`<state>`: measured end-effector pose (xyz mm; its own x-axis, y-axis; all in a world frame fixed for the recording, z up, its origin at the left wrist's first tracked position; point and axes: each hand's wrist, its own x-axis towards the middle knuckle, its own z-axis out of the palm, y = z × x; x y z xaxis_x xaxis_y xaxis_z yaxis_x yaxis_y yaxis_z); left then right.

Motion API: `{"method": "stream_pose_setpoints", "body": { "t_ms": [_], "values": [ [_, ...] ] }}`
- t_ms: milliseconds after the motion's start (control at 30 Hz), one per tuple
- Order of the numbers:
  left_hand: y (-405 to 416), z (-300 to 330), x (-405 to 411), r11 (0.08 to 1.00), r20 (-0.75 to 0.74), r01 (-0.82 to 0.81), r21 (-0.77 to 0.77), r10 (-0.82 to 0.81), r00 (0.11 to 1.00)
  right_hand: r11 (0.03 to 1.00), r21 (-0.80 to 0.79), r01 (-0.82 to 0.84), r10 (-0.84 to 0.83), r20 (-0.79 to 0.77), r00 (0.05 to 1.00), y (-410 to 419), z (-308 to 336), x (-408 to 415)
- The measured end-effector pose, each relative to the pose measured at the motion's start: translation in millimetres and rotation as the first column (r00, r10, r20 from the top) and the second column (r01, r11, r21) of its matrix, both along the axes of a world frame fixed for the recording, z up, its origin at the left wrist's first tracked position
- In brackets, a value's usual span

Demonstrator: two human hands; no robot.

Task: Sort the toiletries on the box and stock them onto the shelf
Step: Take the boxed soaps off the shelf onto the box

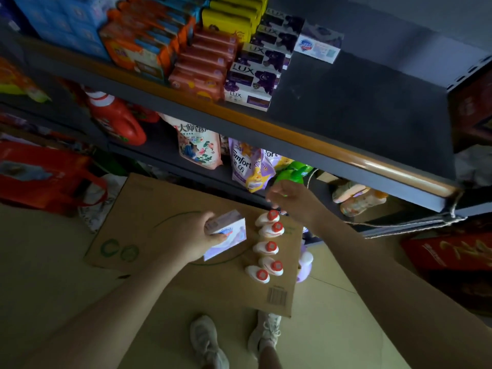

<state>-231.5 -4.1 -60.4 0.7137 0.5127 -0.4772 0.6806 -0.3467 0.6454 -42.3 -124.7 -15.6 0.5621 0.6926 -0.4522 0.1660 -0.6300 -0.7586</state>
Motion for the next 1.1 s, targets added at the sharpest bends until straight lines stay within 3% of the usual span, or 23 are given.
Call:
{"method": "stream_pose_setpoints", "body": {
  "t_ms": [133,333,433,533,700,800,867,933,1000,1100],
  "values": [
    [-1.1,-74.4,22.3,0.997,0.006,-0.024,-0.068,0.024,1.0,0.998,0.021,-0.051,0.051,0.022,0.998,-3.8,-49.1,12.7],
    [6.1,-167.5,61.5,0.997,-0.014,-0.044,-0.064,0.043,0.999,0.976,0.214,-0.04,0.035,0.029,0.999,-3.7,-83.3,25.1],
    [1.7,-187.5,71.0,0.996,-0.012,-0.006,-0.088,0.005,1.0,0.98,0.184,-0.072,0.07,0.02,0.997,-2.8,-89.8,30.8],
    [5.6,-201.7,75.3,0.996,0.016,0.005,-0.092,-0.003,1.0,0.979,0.113,-0.169,0.155,0.125,0.98,9.3,-85.4,41.8],
    [7.0,-205.9,78.0,0.989,0.03,0.012,0.149,-0.017,0.999,0.964,0.095,-0.25,0.232,0.166,0.958,16.6,-52.5,42.9],
    [2.0,-182.8,80.9,0.968,0.026,0.075,0.238,-0.083,0.996,0.958,0.11,-0.263,0.253,0.101,0.962,10.7,-14.6,41.2],
    [0.2,-138.6,88.9,0.952,0.239,0.006,0.306,-0.083,0.967,0.969,0.176,-0.176,0.191,-0.071,0.979,4.8,22.7,46.8],
    [0.1,-74.8,96.9,0.898,0.512,-0.126,0.422,-0.121,0.85,0.969,0.248,-0.016,0.064,-0.186,0.98,-0.6,54.7,57.8],
    [5.4,-6.6,106.1,0.802,0.644,-0.246,0.544,-0.21,0.736,0.946,0.313,0.086,-0.042,-0.147,0.988,1.2,83.7,78.6],
    [21.8,54.5,131.0,0.626,0.548,-0.208,0.751,-0.417,0.725,0.923,0.344,0.17,-0.221,0.115,0.968,23.2,88.0,119.1]
  ]
}}
